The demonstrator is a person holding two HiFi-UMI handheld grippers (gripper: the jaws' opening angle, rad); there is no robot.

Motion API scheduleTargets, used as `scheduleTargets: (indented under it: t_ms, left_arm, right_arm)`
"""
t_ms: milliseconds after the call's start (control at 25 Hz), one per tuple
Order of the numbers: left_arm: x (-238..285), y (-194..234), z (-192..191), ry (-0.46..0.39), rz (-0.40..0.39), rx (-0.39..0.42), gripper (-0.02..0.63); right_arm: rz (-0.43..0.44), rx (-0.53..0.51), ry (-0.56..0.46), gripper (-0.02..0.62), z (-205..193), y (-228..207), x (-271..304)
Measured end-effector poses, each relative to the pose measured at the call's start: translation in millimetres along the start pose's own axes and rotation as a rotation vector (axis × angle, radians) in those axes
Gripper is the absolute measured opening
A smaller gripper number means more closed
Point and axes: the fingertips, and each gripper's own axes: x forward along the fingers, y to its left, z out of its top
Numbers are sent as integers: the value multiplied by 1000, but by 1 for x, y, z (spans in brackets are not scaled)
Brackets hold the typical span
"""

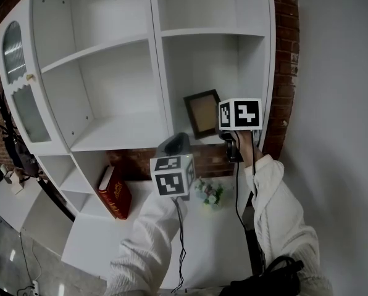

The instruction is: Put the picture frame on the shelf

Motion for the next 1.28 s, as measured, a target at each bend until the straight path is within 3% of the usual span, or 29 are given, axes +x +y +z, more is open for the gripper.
scheduleTargets:
  t_ms: [200,640,1080,1280]
  left_arm:
    - [-3,4,-12,15,20,5,8]
    - [-17,5,-26,46,30,-11,8]
    - [-26,3,-54,91,43,-36,8]
    - [-33,-9,-72,117,28,-39,8]
  right_arm:
    - [-2,-11,71,74,-4,-2,9]
    - [-81,37,4,74,2,-13,6]
    - [-30,169,-23,74,-6,-30,-24]
    - [34,217,-57,74,-13,-27,-48]
